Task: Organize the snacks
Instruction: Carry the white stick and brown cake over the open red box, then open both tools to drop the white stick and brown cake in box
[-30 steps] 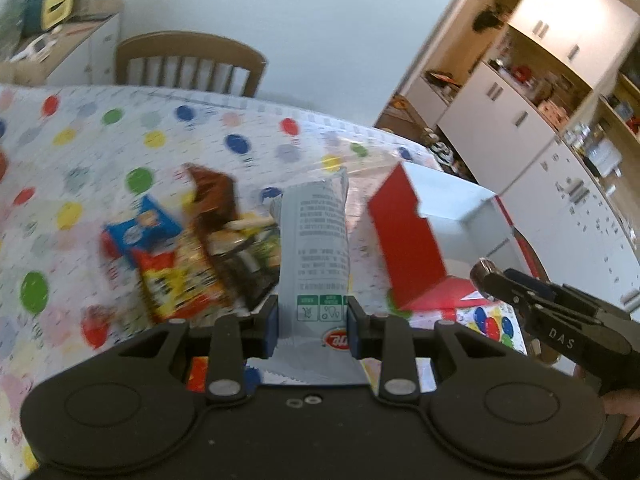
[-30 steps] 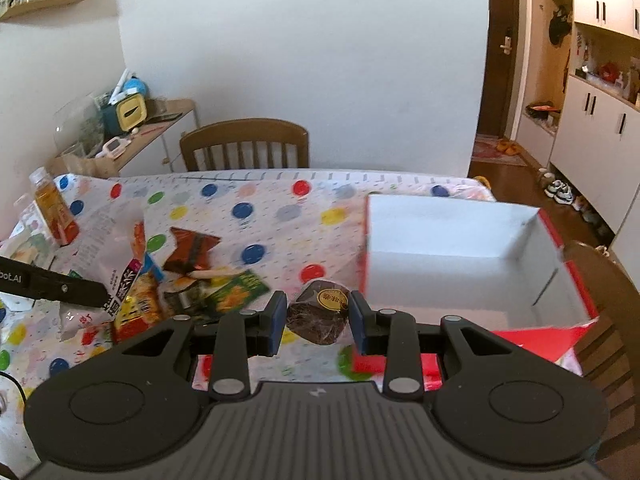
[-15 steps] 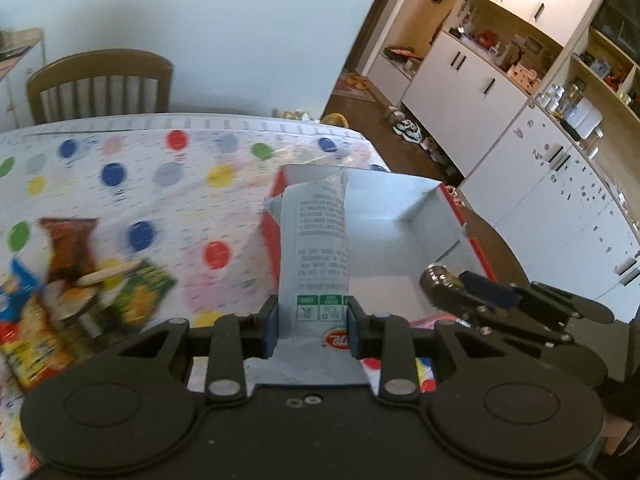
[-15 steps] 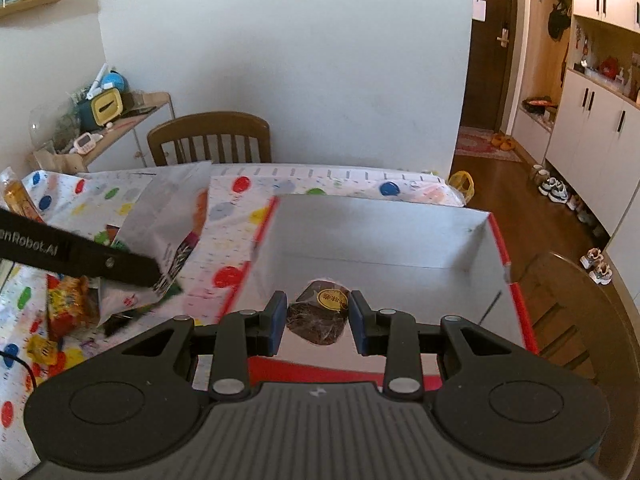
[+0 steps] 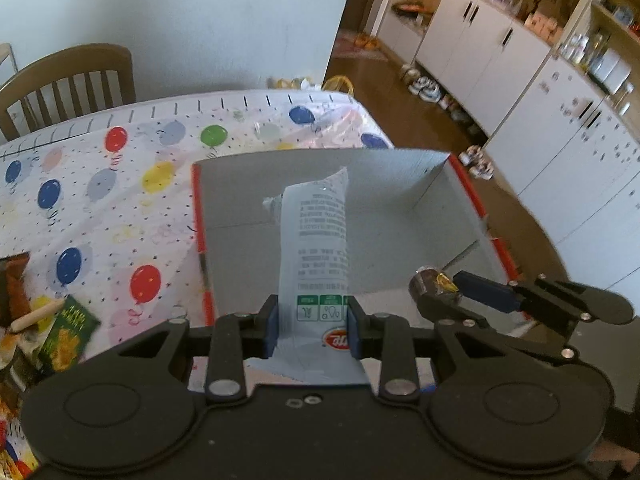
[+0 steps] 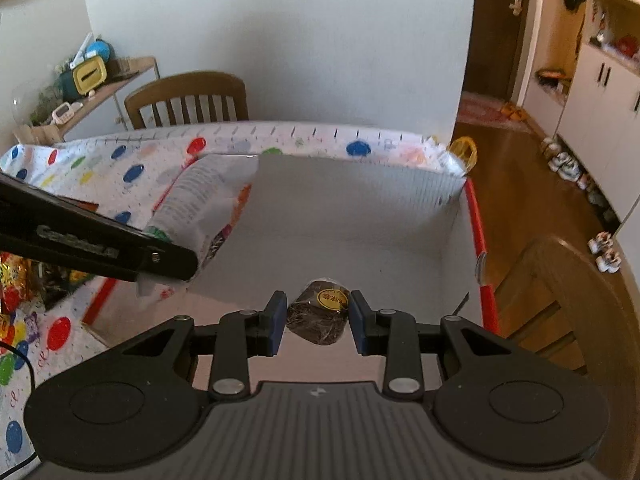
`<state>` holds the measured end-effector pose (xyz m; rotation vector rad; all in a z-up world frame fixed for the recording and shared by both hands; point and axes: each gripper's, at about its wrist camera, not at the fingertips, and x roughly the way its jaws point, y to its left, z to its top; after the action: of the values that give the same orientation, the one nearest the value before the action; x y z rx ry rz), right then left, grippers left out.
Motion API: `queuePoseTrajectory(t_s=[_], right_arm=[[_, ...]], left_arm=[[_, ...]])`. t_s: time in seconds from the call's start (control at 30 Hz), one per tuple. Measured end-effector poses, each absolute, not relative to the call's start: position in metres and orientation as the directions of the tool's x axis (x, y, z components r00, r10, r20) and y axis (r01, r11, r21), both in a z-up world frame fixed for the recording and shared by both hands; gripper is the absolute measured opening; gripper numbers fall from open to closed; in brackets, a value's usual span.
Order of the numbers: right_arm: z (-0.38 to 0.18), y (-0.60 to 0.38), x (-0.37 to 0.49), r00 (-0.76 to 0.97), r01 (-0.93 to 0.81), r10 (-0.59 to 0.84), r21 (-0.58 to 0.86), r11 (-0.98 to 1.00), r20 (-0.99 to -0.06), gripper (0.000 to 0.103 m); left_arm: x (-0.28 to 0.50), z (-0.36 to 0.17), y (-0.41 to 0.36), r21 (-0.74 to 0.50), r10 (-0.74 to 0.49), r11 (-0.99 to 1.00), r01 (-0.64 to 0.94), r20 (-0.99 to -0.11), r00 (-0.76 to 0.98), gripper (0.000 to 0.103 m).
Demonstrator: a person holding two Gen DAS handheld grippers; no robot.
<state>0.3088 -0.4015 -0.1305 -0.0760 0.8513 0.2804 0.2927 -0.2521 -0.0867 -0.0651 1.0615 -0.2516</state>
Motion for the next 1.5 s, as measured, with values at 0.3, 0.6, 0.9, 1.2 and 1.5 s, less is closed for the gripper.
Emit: queuePoseTrajectory(t_s=[0.3,0.6,0.9,1.2,1.5], right_arm=[[-0.166,-0.409,0.334,0.539,-0.297,0.214,0.054,0.953,-0.815,0.032],[-0.188,-0.412,0.345,0.469,-0.308,0.207,0.06,0.949,-0.858,0.033],[-0.194,-0.415,0.346,0.449,-0.305,0.208,0.069,0.95,-0.869,0.033],[-0.183,-0.421,0.34,0.47,-0.276,0.206,0.079,0.958,-0.858,0.049],[-0.154,-0.423,0.323,0.529,-0.247,0.196,0.071,0.966,-0.825,0.06]], left_arm=[[0.326,-0.132,-0.284,-0.105,-0.161,0.981,0.166,-0.912,0.376,0.03],[0.341,-0.166,-0.292,-0.086,-0.126,0.985,0.15,-0.95,0.284,0.03],[0.347,-0.175,-0.297,-0.086,-0.124,0.984,0.157,-0.96,0.249,0.032],[0.341,-0.169,-0.298,-0.068,-0.118,0.982,0.178,-0.949,0.291,0.066],[0.321,-0.143,-0.292,-0.072,-0.142,0.977,0.199,-0.921,0.363,0.067]])
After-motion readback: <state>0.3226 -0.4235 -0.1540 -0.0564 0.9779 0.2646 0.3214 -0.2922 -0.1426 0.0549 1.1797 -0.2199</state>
